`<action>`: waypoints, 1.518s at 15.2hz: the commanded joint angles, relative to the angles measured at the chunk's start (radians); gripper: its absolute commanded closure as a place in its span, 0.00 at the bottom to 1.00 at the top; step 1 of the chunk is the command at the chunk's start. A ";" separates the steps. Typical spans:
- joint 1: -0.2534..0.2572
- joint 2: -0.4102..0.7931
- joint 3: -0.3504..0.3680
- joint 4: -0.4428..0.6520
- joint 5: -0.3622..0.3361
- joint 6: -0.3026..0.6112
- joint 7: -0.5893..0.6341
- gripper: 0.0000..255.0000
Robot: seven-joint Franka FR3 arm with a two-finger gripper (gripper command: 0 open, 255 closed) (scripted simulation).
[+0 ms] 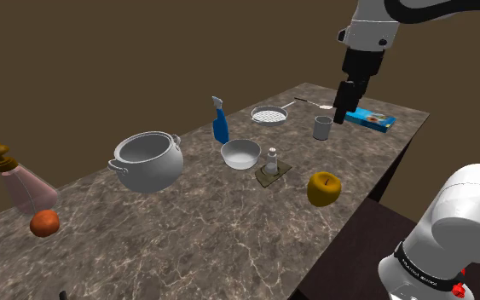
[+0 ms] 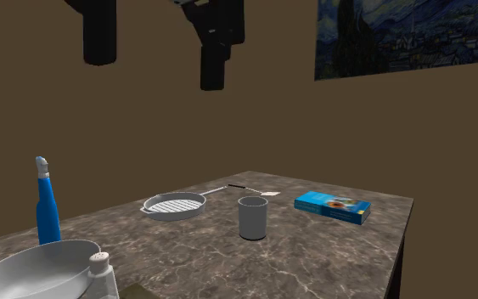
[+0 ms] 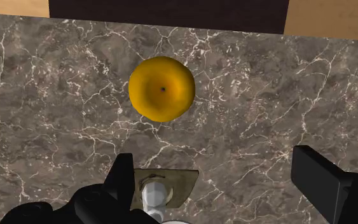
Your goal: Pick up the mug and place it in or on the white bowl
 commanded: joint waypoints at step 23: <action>-0.104 0.589 -0.295 0.099 -0.140 0.498 -0.337 0.00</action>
